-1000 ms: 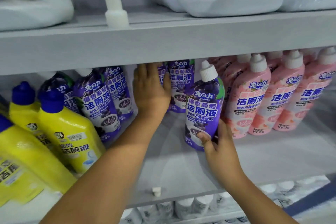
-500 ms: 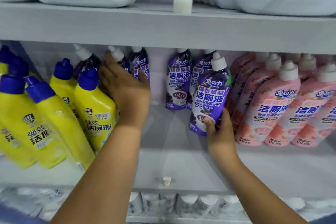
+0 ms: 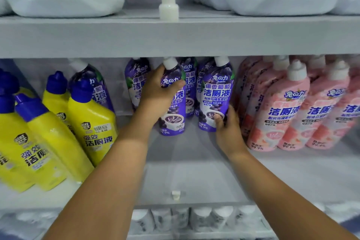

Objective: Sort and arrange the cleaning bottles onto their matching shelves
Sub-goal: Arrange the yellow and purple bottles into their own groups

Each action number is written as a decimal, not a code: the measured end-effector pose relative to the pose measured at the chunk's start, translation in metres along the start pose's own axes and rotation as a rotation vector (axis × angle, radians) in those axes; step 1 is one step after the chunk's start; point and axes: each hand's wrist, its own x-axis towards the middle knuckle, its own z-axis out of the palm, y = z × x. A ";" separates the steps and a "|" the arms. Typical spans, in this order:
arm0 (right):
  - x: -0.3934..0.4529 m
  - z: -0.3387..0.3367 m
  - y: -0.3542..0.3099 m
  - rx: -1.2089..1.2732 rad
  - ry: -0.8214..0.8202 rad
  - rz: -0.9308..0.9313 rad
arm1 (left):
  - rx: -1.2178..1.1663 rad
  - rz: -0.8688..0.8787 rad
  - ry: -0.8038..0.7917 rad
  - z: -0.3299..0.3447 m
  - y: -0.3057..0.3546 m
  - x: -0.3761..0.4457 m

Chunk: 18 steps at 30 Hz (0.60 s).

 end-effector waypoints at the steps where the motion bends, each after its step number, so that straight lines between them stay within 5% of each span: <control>1: 0.000 0.000 -0.002 -0.024 0.003 -0.009 | 0.012 0.016 -0.027 0.005 0.001 0.003; 10: 0.010 0.001 -0.009 0.023 -0.016 -0.044 | 0.021 0.012 0.045 0.034 -0.053 -0.030; 18: 0.021 0.013 0.001 0.033 -0.036 0.006 | 0.023 -0.028 -0.042 0.053 -0.073 -0.030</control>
